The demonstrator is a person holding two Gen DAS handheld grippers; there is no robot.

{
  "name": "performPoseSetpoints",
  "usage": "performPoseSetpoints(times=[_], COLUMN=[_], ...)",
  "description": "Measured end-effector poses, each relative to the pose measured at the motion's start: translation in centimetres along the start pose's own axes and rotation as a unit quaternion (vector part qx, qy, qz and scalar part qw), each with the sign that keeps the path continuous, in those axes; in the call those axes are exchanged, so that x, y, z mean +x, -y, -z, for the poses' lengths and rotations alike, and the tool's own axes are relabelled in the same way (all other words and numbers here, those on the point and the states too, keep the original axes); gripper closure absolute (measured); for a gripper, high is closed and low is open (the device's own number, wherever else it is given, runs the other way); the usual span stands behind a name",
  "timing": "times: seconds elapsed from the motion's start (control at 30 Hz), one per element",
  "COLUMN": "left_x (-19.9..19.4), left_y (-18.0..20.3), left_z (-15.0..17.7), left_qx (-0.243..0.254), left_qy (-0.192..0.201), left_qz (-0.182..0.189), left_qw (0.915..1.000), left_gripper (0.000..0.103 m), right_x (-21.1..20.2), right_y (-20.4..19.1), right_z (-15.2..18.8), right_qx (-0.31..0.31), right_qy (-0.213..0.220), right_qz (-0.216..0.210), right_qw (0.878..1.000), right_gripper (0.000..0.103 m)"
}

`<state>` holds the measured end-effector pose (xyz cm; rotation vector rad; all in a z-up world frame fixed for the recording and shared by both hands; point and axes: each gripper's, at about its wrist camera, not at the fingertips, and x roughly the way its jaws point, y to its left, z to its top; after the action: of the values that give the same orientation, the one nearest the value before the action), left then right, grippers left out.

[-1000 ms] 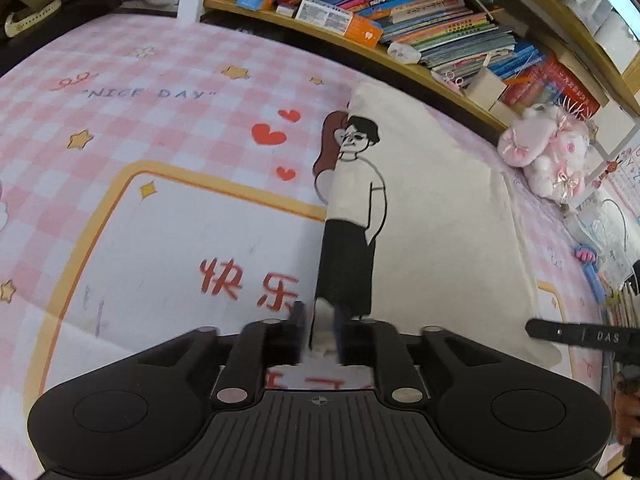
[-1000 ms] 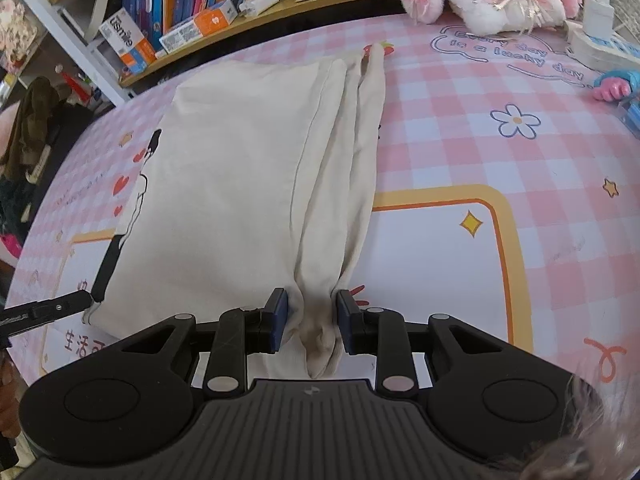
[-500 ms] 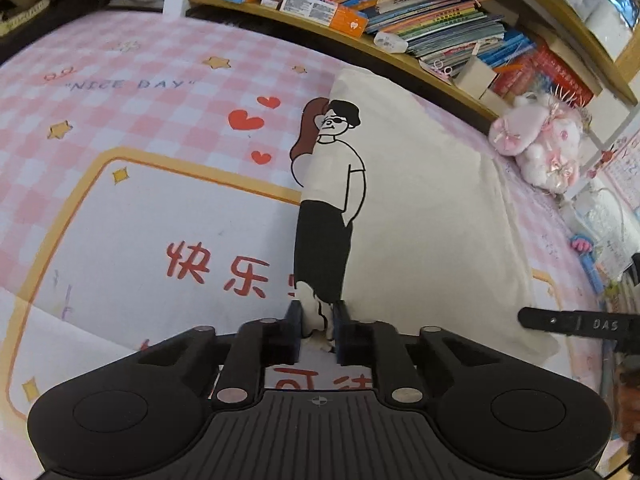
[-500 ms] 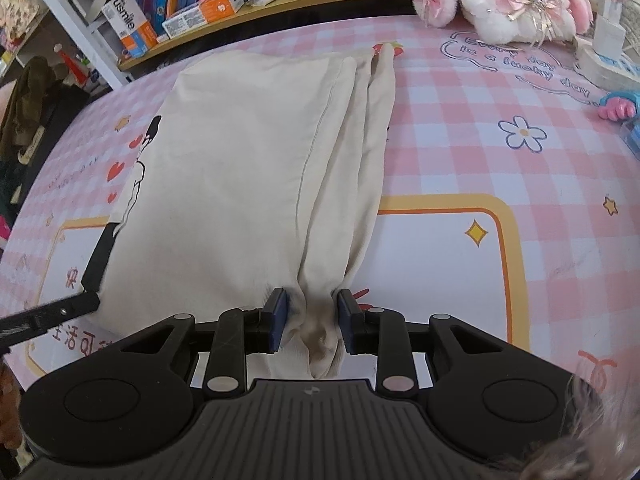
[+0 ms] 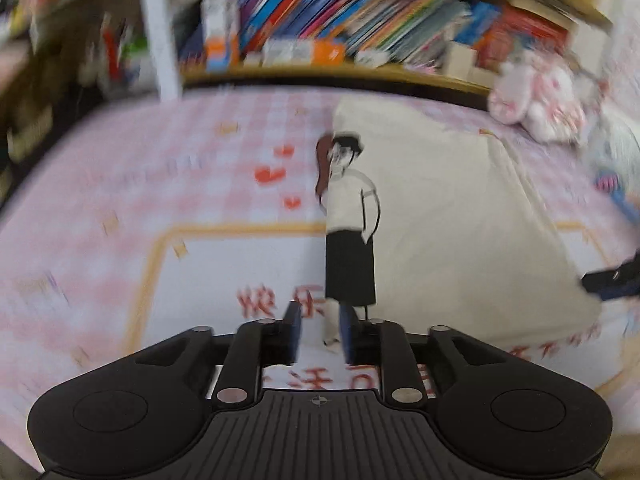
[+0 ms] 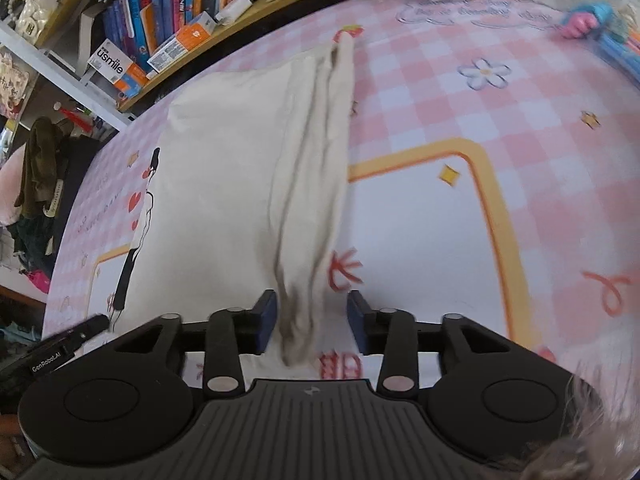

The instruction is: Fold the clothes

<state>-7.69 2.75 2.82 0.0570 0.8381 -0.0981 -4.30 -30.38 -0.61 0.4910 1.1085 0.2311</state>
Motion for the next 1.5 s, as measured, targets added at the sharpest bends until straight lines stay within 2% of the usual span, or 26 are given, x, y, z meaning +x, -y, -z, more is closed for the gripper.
performPoseSetpoints(times=[0.03,0.07,0.1,0.13,0.2,0.3,0.47,0.5,0.53,0.63,0.7,0.83,1.0,1.07,1.13,1.2,1.27,1.4,1.47,1.5], left_x=[-0.5,-0.9,-0.9,-1.0,-1.0,-0.4,0.2,0.3,0.3,0.4,0.2,0.0,0.6,1.1,1.5,2.2,2.6,2.5,2.4,2.4], left_y=[0.4,0.6,1.1,1.5,2.5,4.0,5.8,6.1,6.4,7.1,7.6,9.3,11.0,12.0,13.0,13.9,14.2,13.5,13.1,13.0], left_z=[-0.2,-0.4,-0.7,-1.0,-1.5,-2.3,-2.2,-2.2,-2.1,-2.0,-1.8,-1.1,-0.4,-0.3,0.1,0.4,0.4,-0.7,-1.0,-1.1], left_qx=[0.02,0.033,0.041,0.048,0.063,0.091,0.137,0.142,0.148,0.172,0.2,0.268,0.297,0.311,0.34,0.366,0.374,0.345,0.338,0.336], left_qy=[0.013,0.023,0.03,0.036,0.046,0.034,0.015,0.011,0.008,0.01,0.013,0.017,0.016,0.012,0.02,0.031,0.038,0.055,0.056,0.055], left_qz=[0.0,0.005,0.015,0.024,0.044,0.062,0.082,0.084,0.086,0.093,0.102,0.113,0.122,0.126,0.115,0.087,0.064,0.045,0.041,0.043], left_qw=[0.9997,0.9992,0.9986,0.9979,0.996,0.9933,0.9871,0.9862,0.9853,0.9806,0.9744,0.9566,0.947,0.9418,0.9333,0.926,0.9246,0.9359,0.9385,0.9394], left_gripper=[0.054,0.045,0.029,0.023,0.023,0.023,0.022,0.019,0.018,0.018,0.018,0.018,0.018,0.018,0.018,0.018,0.018,0.018,0.018,0.018], right_x=[-0.3,-0.3,-0.4,-0.2,0.0,0.6,1.0,1.1,1.2,0.6,0.1,-1.4,-2.4,-2.5,-2.5,-2.5,-2.8,-3.2,-3.4,-3.7], right_y=[0.4,0.6,0.9,1.1,1.1,0.7,-0.4,-0.4,-0.4,-0.8,-1.0,-0.8,-1.7,-2.1,-2.4,-2.6,-2.7,-2.8,-2.9,-3.0], right_z=[0.2,0.3,0.5,0.6,0.6,0.4,0.3,0.2,0.2,0.1,-0.1,-1.2,-2.6,-3.0,-3.3,-3.3,-3.2,-2.9,-2.6,-2.4], right_qx=[0.008,0.017,0.027,0.035,0.045,0.059,0.034,0.032,0.029,0.011,0.01,0.053,0.078,0.08,0.081,0.08,0.072,0.047,0.029,0.015], right_qy=[-0.008,-0.014,-0.021,-0.026,-0.026,-0.038,-0.047,-0.048,-0.05,-0.039,-0.031,-0.013,0.0,0.001,0.002,0.002,0.002,0.001,0.004,0.009], right_qz=[-0.007,-0.015,-0.023,-0.031,-0.041,-0.059,-0.055,-0.053,-0.052,-0.058,-0.071,-0.12,-0.158,-0.16,-0.16,-0.158,-0.154,-0.132,-0.117,-0.107], right_qw=[1.0,1.0,0.999,0.999,0.998,0.996,0.997,0.997,0.997,0.997,0.997,0.991,0.984,0.984,0.984,0.984,0.986,0.99,0.993,0.994], right_gripper=[0.06,0.06,0.06,0.06,0.06,0.063,0.064,0.075,0.082,0.088,0.089,0.09,0.09,0.09,0.09,0.09,0.09,0.089,0.082,0.074])
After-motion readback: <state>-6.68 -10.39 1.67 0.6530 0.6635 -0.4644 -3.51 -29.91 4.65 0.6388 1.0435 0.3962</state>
